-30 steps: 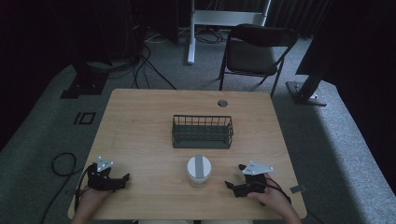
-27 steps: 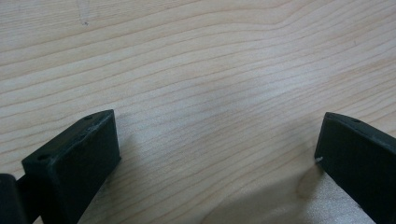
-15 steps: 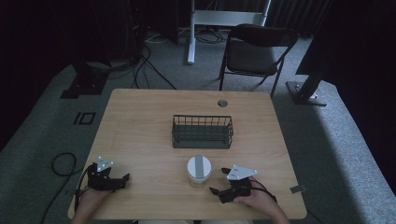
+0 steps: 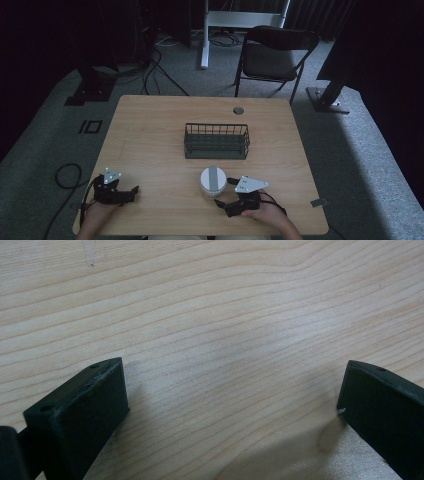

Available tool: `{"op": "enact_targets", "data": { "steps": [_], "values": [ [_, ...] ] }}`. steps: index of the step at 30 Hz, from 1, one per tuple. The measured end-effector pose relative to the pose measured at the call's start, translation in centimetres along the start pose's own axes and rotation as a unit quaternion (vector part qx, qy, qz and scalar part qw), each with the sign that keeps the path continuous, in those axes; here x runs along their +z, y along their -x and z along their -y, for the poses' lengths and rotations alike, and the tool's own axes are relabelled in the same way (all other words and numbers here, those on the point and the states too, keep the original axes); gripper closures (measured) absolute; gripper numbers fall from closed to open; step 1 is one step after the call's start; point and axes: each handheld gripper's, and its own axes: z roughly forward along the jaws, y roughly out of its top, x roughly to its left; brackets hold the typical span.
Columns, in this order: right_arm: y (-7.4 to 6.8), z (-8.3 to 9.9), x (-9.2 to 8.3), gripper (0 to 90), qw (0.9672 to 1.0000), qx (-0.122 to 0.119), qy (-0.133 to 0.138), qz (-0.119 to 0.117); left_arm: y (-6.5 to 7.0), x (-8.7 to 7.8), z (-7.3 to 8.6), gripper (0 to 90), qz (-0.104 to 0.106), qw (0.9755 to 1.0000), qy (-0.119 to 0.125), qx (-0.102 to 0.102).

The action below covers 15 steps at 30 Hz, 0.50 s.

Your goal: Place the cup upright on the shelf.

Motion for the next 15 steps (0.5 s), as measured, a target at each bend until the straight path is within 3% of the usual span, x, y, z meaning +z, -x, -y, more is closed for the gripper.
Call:
{"op": "enact_targets", "data": {
  "steps": [15],
  "values": [
    [-0.6, -0.8, 1.5, 9.4, 0.9994, 0.004, 0.033, -0.009, 0.0, 0.0, 0.0, 0.2, 0.0, 1.0, -0.001, 0.0]
  ]
}}
